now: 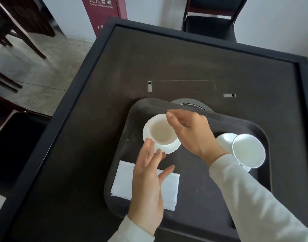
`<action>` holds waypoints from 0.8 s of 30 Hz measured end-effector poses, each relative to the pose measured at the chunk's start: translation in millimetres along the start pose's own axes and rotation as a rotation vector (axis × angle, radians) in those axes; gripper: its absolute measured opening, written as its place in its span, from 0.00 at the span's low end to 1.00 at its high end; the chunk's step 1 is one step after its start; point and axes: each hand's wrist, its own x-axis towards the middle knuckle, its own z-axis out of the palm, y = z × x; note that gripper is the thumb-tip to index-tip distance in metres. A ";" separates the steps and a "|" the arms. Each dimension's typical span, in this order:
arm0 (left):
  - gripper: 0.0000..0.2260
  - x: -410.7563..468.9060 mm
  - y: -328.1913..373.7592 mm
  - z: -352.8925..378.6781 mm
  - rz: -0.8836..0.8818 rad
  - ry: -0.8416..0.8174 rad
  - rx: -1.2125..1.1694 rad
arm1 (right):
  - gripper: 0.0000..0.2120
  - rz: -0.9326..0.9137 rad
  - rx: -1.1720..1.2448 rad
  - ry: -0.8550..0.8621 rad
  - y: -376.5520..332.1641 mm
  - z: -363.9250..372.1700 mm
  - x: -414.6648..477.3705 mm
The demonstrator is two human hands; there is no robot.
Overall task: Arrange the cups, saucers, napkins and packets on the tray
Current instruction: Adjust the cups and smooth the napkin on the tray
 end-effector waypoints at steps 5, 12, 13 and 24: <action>0.17 27.1 9.6 -7.6 0.108 -0.053 0.170 | 0.18 0.073 -0.080 0.091 10.7 5.1 -15.9; 0.15 63.9 24.2 -7.8 0.174 -0.112 0.394 | 0.12 0.339 0.335 0.168 22.7 17.1 -54.0; 0.15 67.4 25.8 -7.8 0.174 -0.119 0.411 | 0.10 0.365 0.381 0.167 23.4 21.6 -58.8; 0.16 82.4 30.3 -4.9 0.204 -0.154 0.521 | 0.09 0.528 0.647 0.156 23.6 42.7 -71.2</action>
